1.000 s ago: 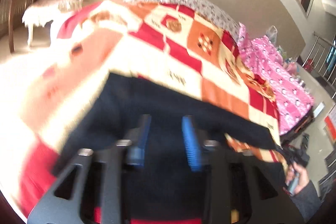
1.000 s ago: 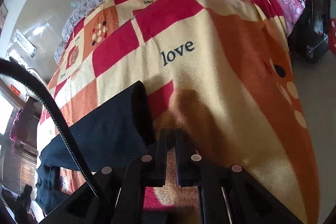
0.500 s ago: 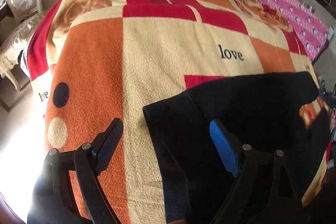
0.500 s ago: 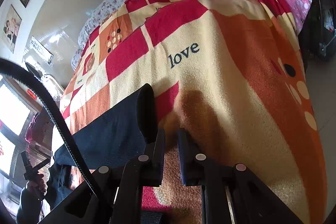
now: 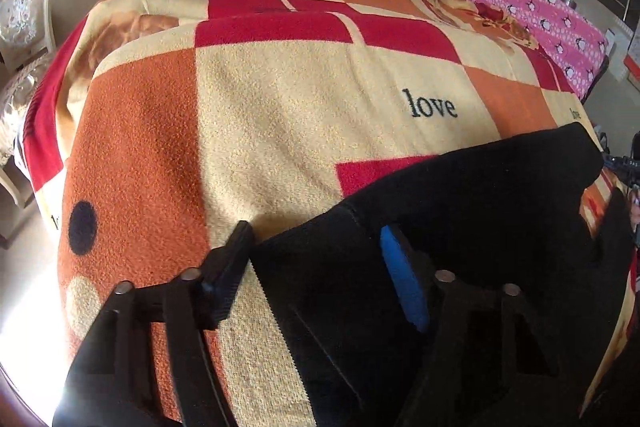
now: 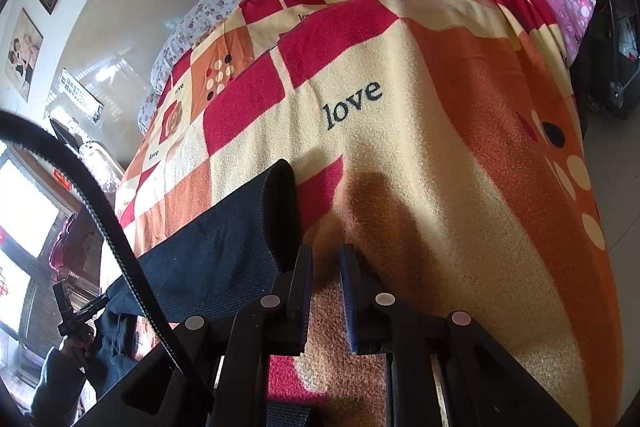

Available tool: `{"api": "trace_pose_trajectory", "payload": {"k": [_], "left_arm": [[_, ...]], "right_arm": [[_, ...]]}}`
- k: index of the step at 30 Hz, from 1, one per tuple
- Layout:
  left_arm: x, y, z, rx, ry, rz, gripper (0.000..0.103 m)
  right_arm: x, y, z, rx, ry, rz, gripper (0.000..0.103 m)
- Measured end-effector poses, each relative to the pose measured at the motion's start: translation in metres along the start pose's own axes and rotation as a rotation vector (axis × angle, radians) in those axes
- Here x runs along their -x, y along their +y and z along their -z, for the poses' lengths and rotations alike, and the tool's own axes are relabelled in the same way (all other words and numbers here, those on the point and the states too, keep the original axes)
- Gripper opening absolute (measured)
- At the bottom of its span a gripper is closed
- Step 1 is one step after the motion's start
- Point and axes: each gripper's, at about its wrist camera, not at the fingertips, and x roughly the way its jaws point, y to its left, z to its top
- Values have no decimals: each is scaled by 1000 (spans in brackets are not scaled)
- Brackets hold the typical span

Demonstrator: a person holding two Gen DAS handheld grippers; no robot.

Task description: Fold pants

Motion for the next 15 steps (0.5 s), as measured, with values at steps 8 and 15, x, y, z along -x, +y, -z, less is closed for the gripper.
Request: {"api": "trace_pose_trajectory", "payload": {"k": [8,15], "left_arm": [[15,-2,8,56,-57,11,14],[35,-27,2,5,-107,-76,12]], "right_arm": [[1,0,0,-3,0,-4,13],[2,3,-4,-11,17,9,14]]}}
